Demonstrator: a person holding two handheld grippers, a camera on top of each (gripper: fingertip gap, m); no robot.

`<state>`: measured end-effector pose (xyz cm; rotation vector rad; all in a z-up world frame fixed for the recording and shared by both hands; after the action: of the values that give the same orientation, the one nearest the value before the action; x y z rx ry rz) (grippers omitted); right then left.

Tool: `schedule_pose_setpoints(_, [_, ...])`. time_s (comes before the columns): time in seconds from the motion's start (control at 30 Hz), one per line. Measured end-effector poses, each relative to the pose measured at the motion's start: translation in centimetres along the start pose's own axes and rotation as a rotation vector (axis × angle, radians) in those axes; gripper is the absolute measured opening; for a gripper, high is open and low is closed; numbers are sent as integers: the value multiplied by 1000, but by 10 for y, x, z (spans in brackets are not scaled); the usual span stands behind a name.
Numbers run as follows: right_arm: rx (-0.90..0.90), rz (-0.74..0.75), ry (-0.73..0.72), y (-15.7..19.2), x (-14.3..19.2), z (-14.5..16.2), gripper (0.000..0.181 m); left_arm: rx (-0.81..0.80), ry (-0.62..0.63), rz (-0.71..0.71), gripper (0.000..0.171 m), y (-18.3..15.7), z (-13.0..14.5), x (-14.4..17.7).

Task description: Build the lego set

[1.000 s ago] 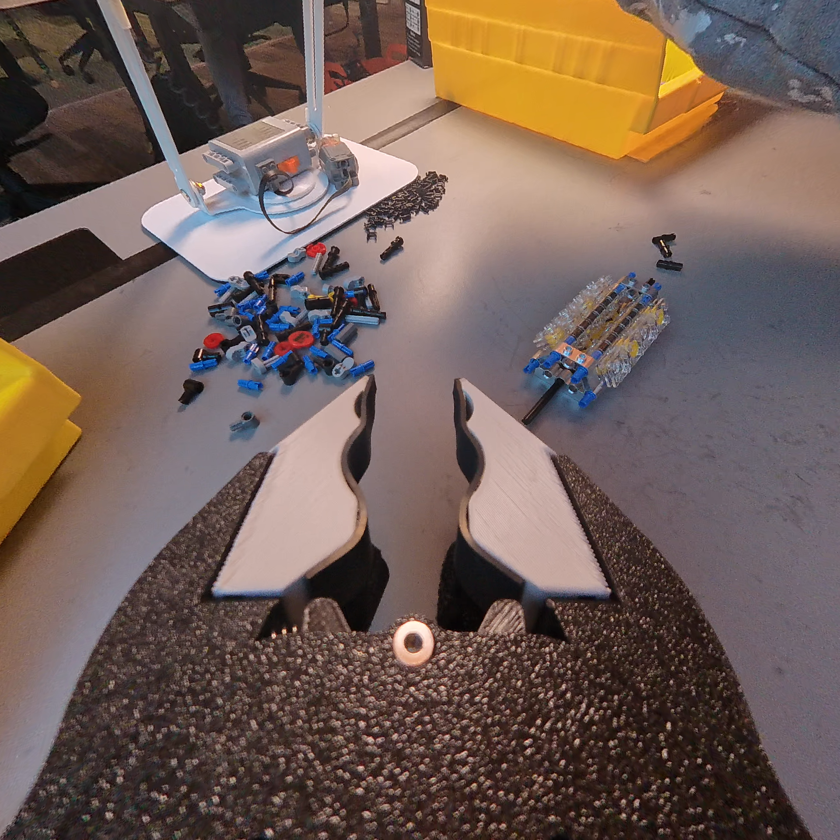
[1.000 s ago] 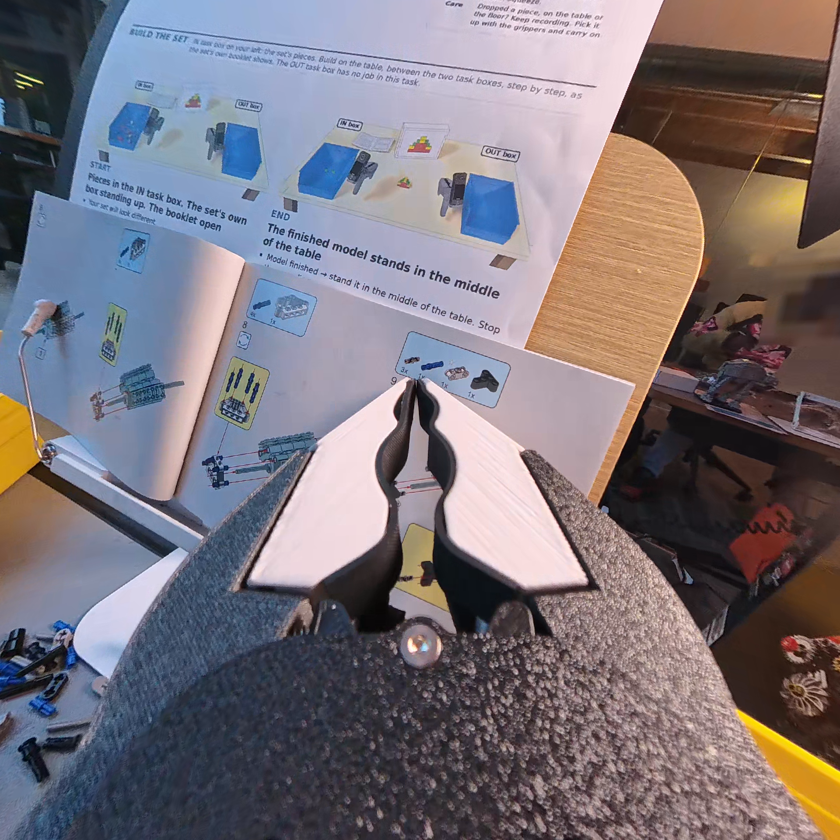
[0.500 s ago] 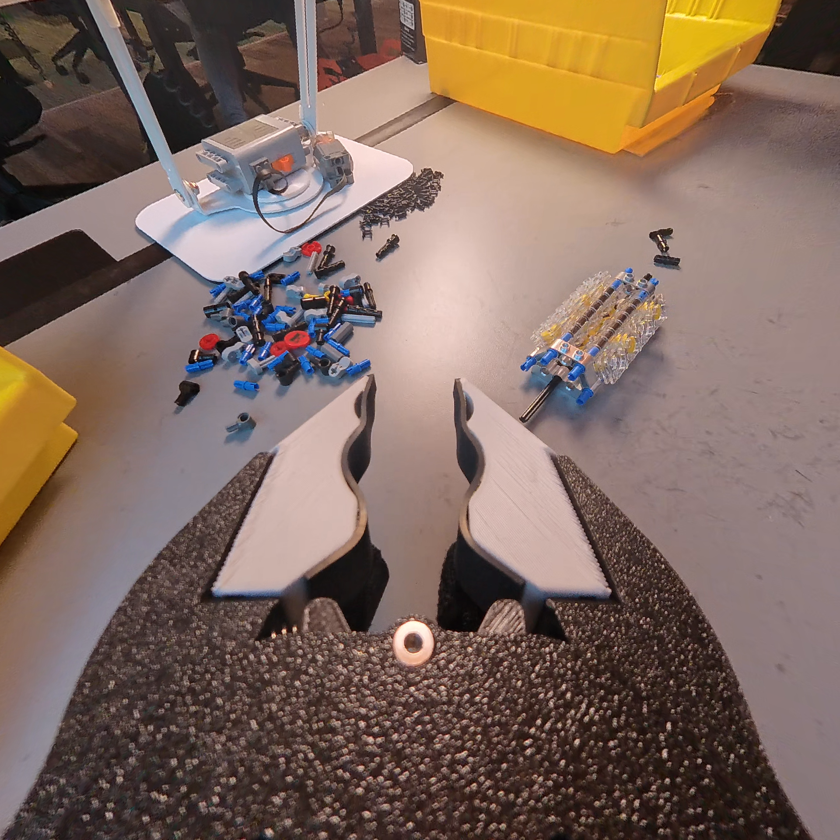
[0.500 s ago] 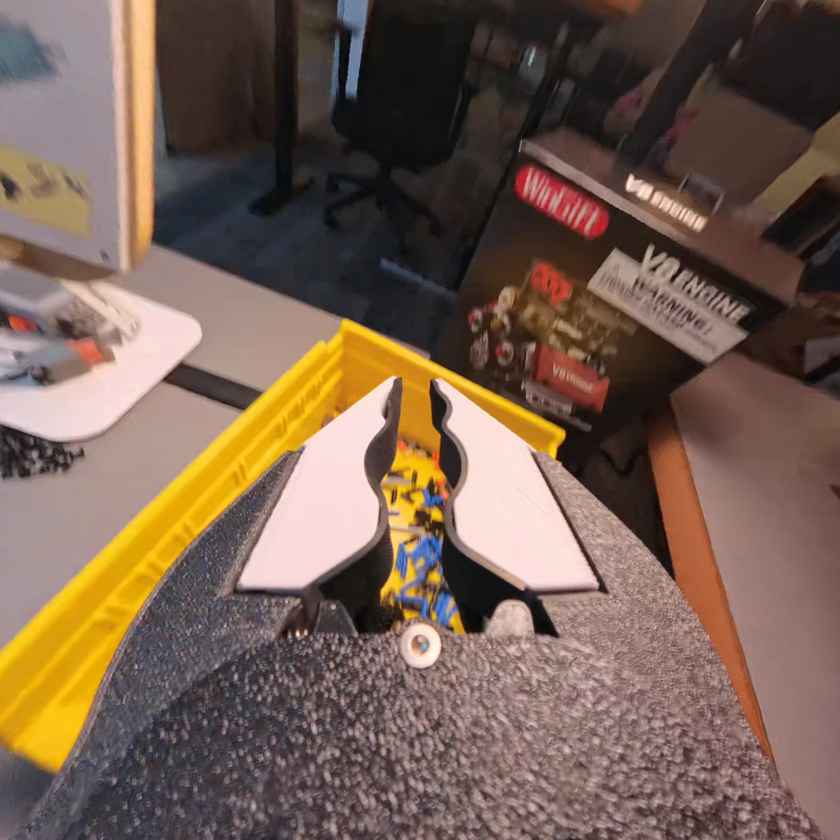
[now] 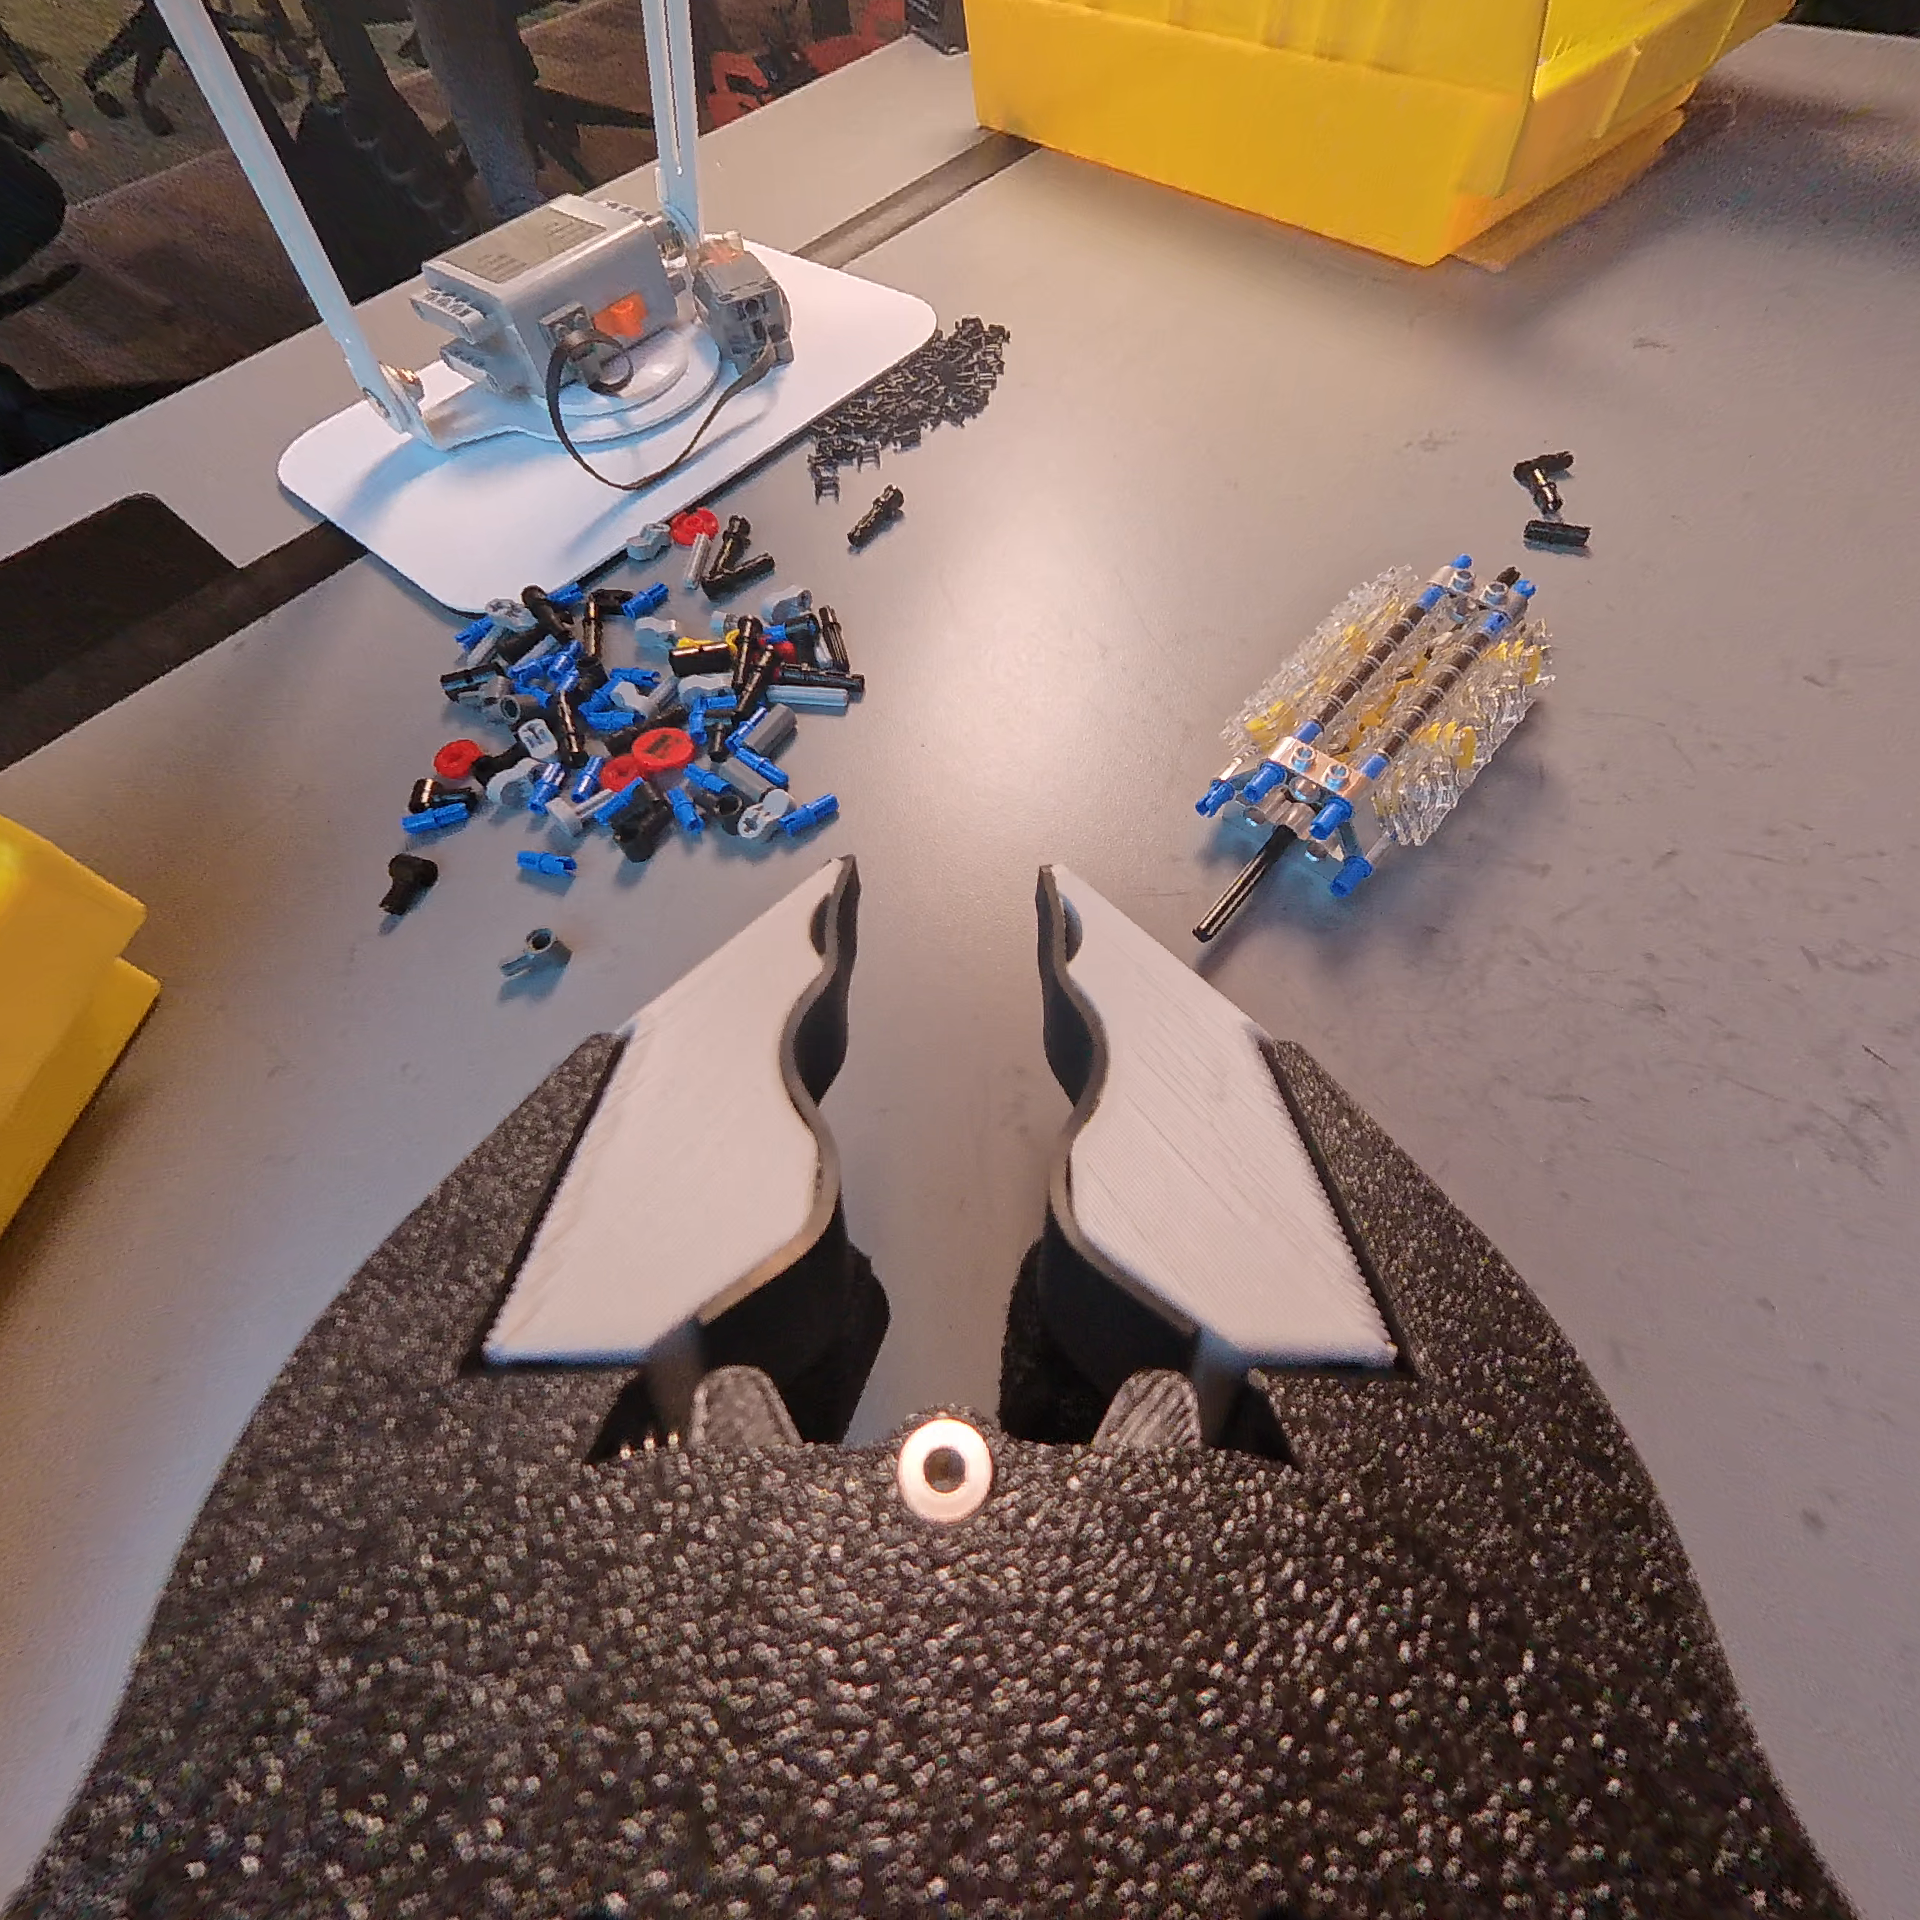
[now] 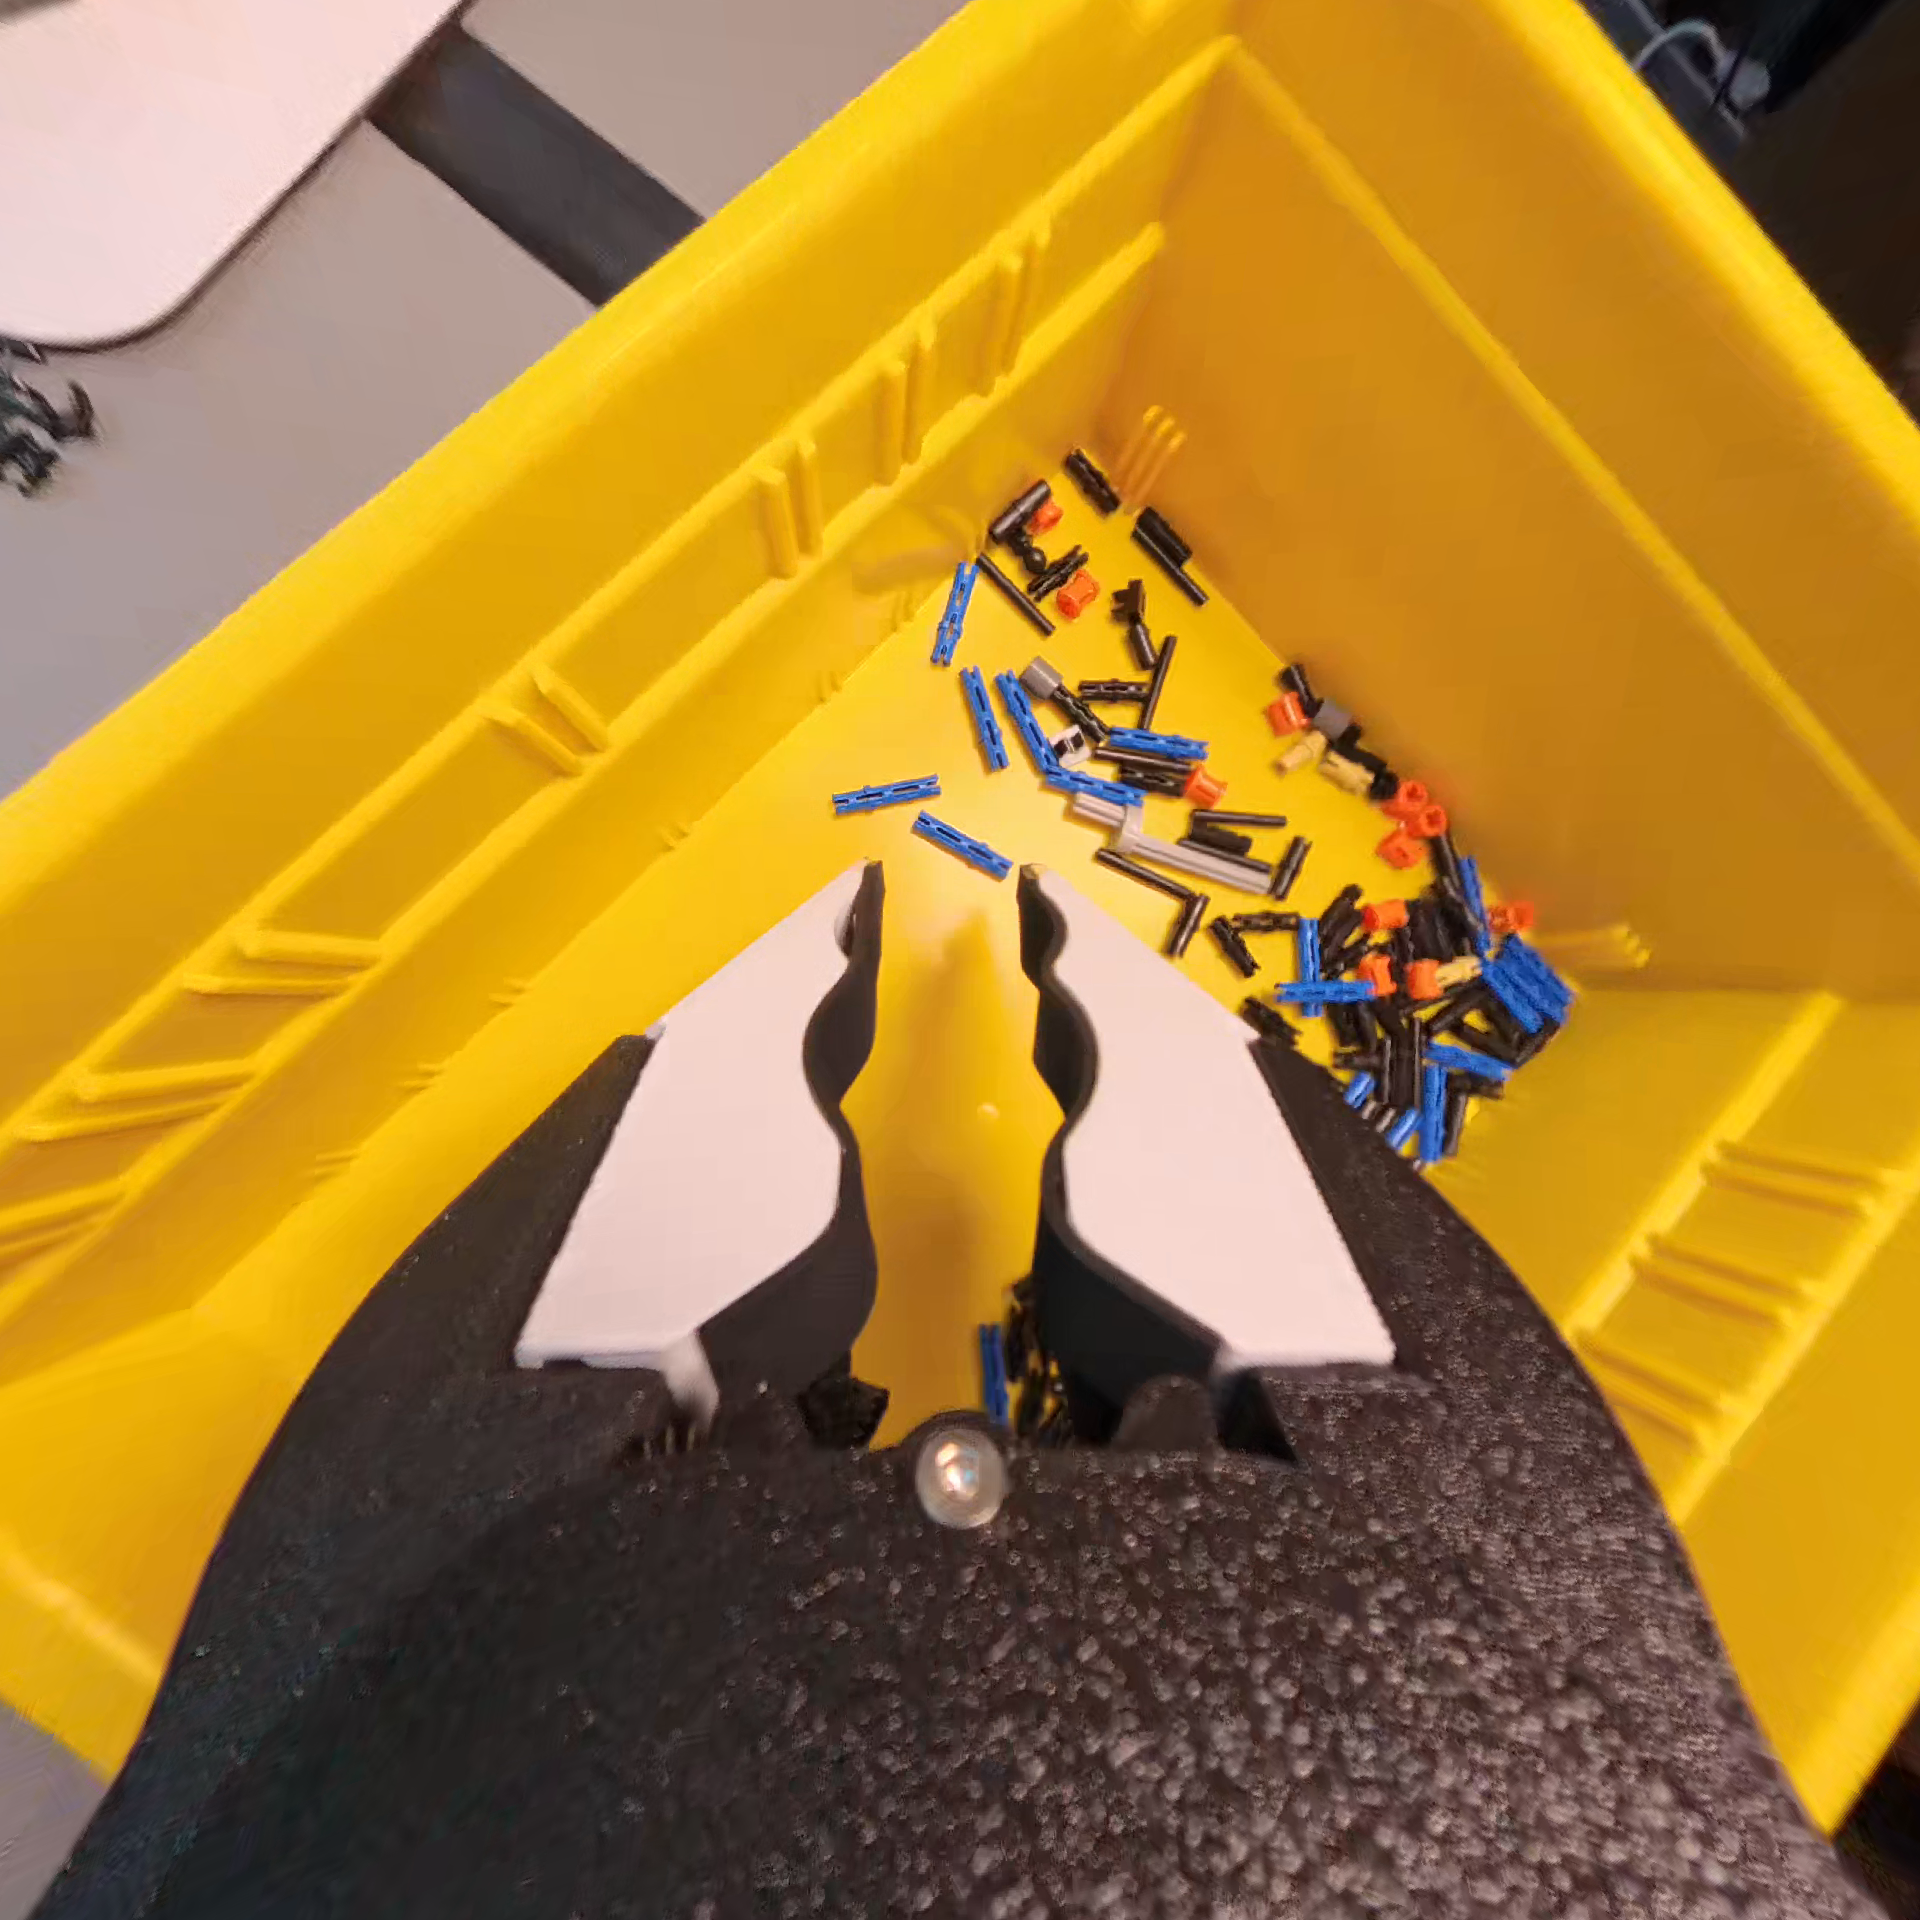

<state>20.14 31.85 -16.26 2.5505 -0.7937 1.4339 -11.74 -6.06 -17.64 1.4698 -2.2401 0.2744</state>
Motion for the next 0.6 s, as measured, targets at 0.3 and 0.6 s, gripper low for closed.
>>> schedule_pose_setpoints(0.3, [75, -160, 79, -2, -30, 0, 15, -29, 52, 7, 33, -3, 4, -6])
schedule_pose_setpoints(0.6, [9, -149, 11, 2, -12, 6, 2, -39, 48, 26, 33, -6, 4, -5])
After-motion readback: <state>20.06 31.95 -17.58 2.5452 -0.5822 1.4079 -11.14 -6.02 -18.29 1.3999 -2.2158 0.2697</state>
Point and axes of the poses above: each gripper's, where its closed fingertips meet, x back along the fingers, z out of its underside, y = z × x across the jaws, the point moved 5 cm from there along x, back along the fingers
